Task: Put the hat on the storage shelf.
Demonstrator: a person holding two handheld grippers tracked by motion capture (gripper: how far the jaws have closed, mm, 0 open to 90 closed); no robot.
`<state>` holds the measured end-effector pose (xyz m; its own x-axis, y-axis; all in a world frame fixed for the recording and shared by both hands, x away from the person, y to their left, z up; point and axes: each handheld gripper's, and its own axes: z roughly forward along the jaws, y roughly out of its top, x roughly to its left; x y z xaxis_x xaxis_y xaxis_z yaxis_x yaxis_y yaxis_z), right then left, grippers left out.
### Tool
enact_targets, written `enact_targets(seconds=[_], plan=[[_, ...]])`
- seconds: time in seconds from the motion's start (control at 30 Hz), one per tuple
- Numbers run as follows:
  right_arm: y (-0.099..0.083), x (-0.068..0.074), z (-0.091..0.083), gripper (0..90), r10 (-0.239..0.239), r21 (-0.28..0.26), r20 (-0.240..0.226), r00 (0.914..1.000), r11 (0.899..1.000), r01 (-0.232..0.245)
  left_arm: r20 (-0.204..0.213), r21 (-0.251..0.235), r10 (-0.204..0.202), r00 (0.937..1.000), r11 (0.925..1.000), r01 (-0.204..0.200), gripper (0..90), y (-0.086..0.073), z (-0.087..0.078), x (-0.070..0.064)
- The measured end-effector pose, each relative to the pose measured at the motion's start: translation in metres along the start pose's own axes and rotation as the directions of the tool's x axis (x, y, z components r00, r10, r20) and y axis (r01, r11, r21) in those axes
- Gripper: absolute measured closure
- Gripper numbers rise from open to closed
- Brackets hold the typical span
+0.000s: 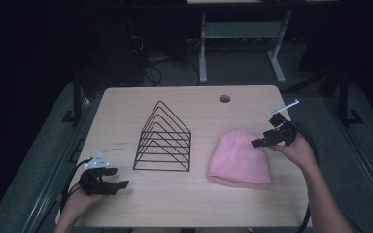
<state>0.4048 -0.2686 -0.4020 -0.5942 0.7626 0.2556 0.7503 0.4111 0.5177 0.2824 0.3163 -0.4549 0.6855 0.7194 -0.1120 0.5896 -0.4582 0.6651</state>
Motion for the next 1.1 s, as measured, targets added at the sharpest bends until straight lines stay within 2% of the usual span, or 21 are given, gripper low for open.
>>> enact_targets(seconds=[0.17,0.23,0.47,0.67,0.83,0.93,1.1], plan=[[0.008,-0.007,0.008,21.2,0.009,0.015,-0.005,0.9999,1.0,-0.009,0.001,-0.001,-0.01,0.9999,0.9999,0.01,25.7,-0.001,-0.001,0.0],[0.012,-0.007,0.01,21.5,0.005,0.026,-0.006,1.0,1.0,-0.005,-0.001,0.004,-0.001,1.0,1.0,0.001,25.7,-0.001,-0.002,0.002],[0.026,-0.012,0.021,22.8,0.01,0.056,0.001,1.0,0.998,-0.01,0.004,0.007,-0.006,1.0,1.0,0.006,25.7,-0.001,-0.001,0.002],[0.029,-0.015,0.033,26.3,0.023,0.077,0.001,0.9997,0.997,-0.023,0.005,0.007,-0.005,1.0,1.0,0.005,25.7,-0.002,-0.002,0.002],[0.03,-0.02,0.044,34.0,0.027,0.091,0.006,0.9996,0.995,-0.028,0.006,0.006,-0.012,0.9999,0.9999,0.012,25.7,-0.002,-0.001,0.003],[0.03,-0.024,0.049,41.7,0.047,0.102,-0.003,0.9989,0.994,-0.046,0.01,0.007,-0.016,0.9998,0.9998,0.016,25.7,-0.002,-0.001,0.002],[0.029,-0.027,0.056,49.4,0.05,0.119,-0.025,0.9984,0.992,-0.047,0.007,0.011,-0.01,0.9999,0.9999,0.01,25.7,-0.002,-0.001,0.003]])
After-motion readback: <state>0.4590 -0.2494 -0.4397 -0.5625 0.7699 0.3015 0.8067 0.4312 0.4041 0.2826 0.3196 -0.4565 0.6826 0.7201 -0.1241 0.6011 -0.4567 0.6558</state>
